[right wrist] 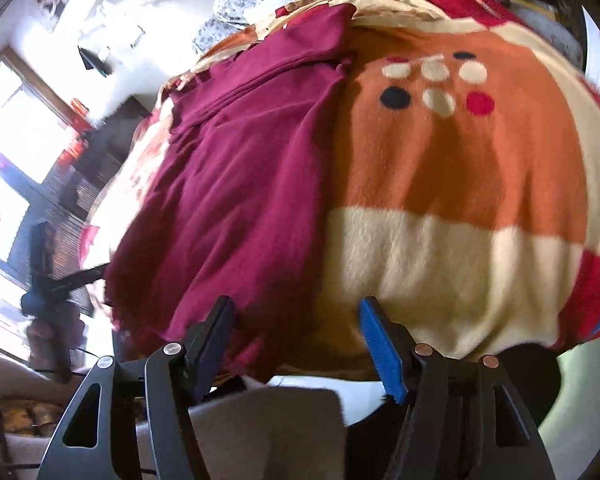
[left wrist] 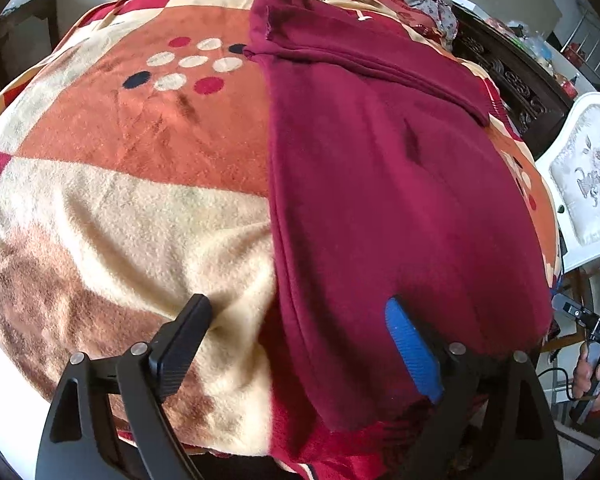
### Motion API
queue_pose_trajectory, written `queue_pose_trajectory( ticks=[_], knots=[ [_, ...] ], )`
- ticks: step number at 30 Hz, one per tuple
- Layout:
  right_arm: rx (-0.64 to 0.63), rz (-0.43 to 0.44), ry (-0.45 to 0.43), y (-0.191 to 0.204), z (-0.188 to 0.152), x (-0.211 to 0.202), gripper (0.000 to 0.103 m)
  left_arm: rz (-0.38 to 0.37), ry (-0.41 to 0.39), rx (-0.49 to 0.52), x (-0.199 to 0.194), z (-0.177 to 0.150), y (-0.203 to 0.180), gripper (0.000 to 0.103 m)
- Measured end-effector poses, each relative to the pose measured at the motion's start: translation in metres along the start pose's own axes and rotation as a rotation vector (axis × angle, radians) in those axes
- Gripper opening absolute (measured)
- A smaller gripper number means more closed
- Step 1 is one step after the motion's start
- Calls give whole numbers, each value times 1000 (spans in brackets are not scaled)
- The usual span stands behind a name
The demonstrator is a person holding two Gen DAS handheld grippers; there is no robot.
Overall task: Fold small clothes
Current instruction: 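Grasp the hem end of the maroon strip with both tools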
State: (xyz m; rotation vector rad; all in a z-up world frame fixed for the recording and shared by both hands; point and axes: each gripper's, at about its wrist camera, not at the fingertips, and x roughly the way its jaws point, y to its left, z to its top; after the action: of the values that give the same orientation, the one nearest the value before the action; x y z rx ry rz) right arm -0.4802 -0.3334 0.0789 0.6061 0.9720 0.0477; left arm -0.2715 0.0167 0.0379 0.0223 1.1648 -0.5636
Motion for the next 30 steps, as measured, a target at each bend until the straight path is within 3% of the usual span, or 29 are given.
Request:
queue_pose_trajectory(
  ticks=[6, 11, 12, 13, 14, 15, 16, 19, 20, 25, 28, 30],
  knots=[
    [36, 111, 30, -1, -13, 9, 70, -2, 8, 10, 1, -5, -3, 92],
    [81, 137, -16, -5, -17, 18, 69, 0, 9, 18, 3, -8, -7, 93],
    [70, 128, -24, -3, -17, 18, 62, -1, 6, 16, 3, -8, -8, 93],
    [49, 129, -32, 1, -18, 18, 37, -4, 4, 18, 2, -8, -8, 93],
    [43, 135, -38, 1, -19, 17, 23, -7, 0, 19, 2, -9, -9, 88],
    [47, 139, -47, 1, -20, 18, 11, -9, -6, 18, 1, -9, -10, 77],
    [49, 133, -51, 1, -20, 19, 11, -10, -12, 18, 0, -9, -10, 72],
    [32, 127, -78, 6, -17, 15, 10, 2, -33, 21, -3, -9, -11, 29],
    [24, 130, -94, 7, -14, 9, 9, -23, -33, 15, -4, -9, -9, 6],
    [-23, 103, -181, 13, -6, -27, 9, -69, -63, 8, -19, -9, -1, 7],
    [-29, 93, -166, 9, -7, -24, 9, -42, -101, 10, -35, -11, 8, 7],
    [-24, 78, -131, 5, -10, -12, 8, -50, -78, -24, -32, -13, 20, 7]
  ],
)
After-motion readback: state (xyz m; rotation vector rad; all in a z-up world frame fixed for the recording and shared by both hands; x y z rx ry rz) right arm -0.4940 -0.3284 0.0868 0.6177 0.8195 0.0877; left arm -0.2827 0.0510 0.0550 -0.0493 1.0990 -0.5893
